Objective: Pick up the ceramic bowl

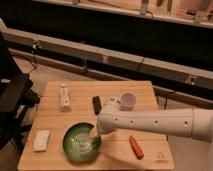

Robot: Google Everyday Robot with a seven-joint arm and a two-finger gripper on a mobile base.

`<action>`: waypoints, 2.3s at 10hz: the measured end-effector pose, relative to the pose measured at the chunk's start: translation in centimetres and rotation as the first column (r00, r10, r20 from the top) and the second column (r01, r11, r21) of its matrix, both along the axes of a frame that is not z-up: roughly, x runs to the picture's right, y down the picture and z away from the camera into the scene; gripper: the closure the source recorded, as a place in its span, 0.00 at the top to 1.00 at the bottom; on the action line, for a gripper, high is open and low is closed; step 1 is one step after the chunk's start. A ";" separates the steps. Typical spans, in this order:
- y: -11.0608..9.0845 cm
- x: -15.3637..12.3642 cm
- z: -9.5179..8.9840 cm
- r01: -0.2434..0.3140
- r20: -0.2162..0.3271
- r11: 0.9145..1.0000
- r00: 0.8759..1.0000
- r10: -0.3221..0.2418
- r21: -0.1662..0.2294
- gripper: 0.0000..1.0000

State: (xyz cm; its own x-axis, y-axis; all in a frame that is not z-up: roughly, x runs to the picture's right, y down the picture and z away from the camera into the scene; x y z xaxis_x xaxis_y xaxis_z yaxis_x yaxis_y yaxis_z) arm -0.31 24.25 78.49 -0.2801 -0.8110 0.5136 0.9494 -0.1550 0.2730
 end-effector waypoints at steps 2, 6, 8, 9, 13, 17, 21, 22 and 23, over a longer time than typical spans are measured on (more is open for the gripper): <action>0.1 -0.1 0.3 -0.001 -0.001 1.000 1.000 0.001 0.001 0.80; 0.3 -0.4 0.8 -0.003 -0.005 1.000 1.000 0.003 0.003 0.80; 0.4 -0.5 1.1 -0.004 -0.006 1.000 1.000 0.004 0.003 0.80; 0.5 -0.5 1.1 -0.005 -0.007 1.000 1.000 0.005 0.003 0.80; 0.5 -0.9 1.5 -0.005 -0.009 1.000 1.000 0.005 0.005 0.80; 0.6 -1.1 1.8 -0.009 -0.009 1.000 1.000 0.009 0.004 0.71; 0.7 -1.3 2.2 -0.009 -0.007 1.000 1.000 0.009 0.008 0.58; 0.6 -1.4 2.2 -0.010 -0.007 1.000 1.000 0.010 0.009 0.58; 0.6 -1.4 2.3 -0.010 -0.007 1.000 1.000 0.011 0.009 0.55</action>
State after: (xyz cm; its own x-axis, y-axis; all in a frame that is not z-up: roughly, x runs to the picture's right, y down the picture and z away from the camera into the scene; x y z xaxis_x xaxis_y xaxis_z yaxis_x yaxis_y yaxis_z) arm -1.72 24.90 80.78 -0.2681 -0.8187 0.5078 0.9528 -0.1476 0.2653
